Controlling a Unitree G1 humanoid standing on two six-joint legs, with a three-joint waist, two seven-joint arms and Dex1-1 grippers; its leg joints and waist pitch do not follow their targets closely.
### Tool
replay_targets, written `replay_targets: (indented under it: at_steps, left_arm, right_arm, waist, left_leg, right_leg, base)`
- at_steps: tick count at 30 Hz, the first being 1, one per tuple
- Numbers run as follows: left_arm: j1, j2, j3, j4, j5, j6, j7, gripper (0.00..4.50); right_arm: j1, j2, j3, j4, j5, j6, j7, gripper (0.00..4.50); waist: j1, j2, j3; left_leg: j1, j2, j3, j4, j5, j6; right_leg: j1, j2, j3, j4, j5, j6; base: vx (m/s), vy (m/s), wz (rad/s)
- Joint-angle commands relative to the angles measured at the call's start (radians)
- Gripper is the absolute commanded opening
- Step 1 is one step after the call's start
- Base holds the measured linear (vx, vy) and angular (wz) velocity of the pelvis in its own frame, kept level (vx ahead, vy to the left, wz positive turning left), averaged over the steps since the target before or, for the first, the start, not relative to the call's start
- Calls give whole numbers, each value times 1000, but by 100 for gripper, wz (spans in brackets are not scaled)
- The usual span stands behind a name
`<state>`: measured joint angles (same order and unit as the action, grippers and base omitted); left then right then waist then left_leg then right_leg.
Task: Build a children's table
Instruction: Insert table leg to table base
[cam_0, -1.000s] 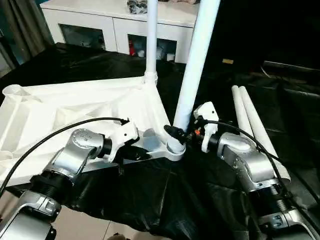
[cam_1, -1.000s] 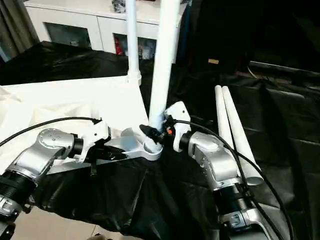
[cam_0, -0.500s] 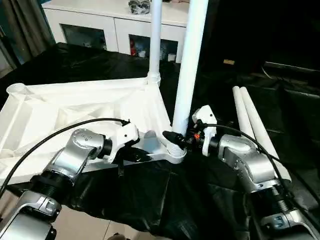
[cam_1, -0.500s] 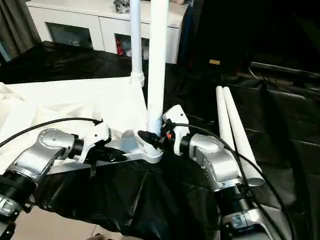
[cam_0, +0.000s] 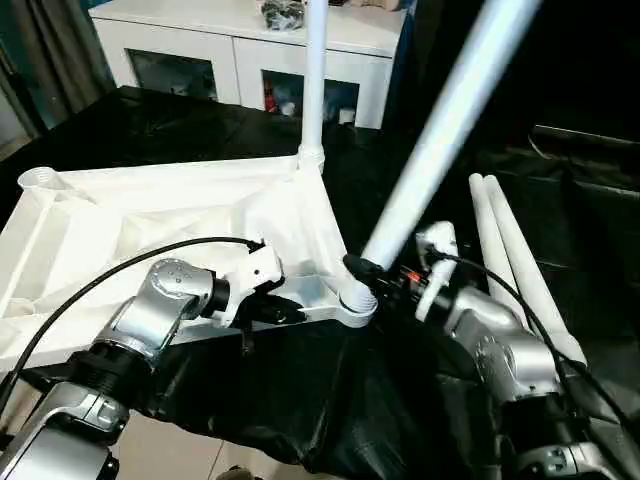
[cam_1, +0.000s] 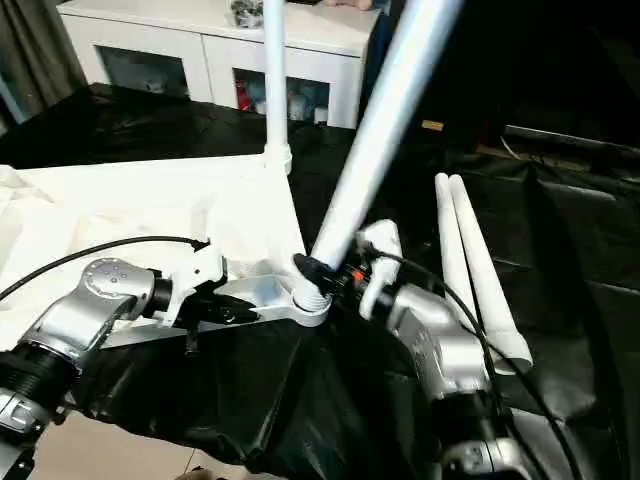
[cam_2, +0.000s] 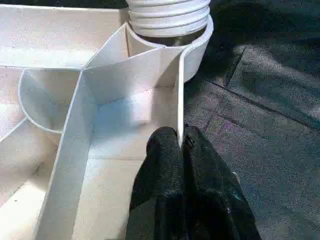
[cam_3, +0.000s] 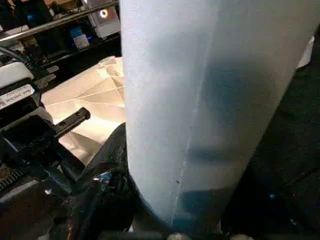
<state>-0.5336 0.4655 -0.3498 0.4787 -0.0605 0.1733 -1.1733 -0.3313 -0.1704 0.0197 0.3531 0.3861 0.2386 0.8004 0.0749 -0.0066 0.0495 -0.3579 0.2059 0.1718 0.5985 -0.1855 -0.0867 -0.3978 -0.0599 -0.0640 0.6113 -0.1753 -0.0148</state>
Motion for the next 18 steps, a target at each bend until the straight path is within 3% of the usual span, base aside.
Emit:
replay_targets:
  at_steps: [1,4,5,10,16,18]
  left_arm:
    - [-3,-18,28,9,-24,-11,14,0]
    - [-9,-18,29,22,-18,-17,13,0]
    - [-10,-18,29,23,-18,-17,13,0]
    - [-22,-17,30,44,-8,-26,12,0]
    - [-20,-21,27,47,1,-31,11,0]
    - [-17,-21,24,43,1,-33,5,0]
  right_arm:
    - [60,-32,4,49,-57,10,-18,189]
    - [81,-51,41,13,-98,-12,-30,189]
    - [82,-52,42,12,-100,-12,-30,189]
    - [79,-80,109,-37,-174,-23,-49,189]
    - [56,-90,158,-30,-217,-17,-41,189]
    - [44,-101,200,-10,-247,-15,-24,188]
  waist:
    - [-3,3,-57]
    - [2,9,-56]
    - [2,6,-56]
    - [3,11,-55]
    - [-2,8,-49]
    - [-5,7,-48]
  left_leg:
    - [12,24,-5,-79,-254,-1]
    - [12,23,-7,-81,-262,-3]
    - [12,23,-6,-82,-264,-4]
    - [14,21,-7,-83,-277,-6]
    - [21,19,-11,-84,-342,-8]
    - [20,20,-13,-85,-346,-7]
  right_leg:
    - [39,-76,48,-87,-349,-165]
    - [39,-76,48,-89,-378,-151]
    - [39,-76,48,-90,-384,-144]
    - [36,-75,48,-95,-413,-131]
    - [29,-77,44,-111,-541,-96]
    - [28,-77,43,-112,-556,-88]
  base:
    - [0,0,0]
    - [0,0,0]
    - [0,0,0]
    - [0,0,0]
    - [0,0,0]
    - [0,0,0]
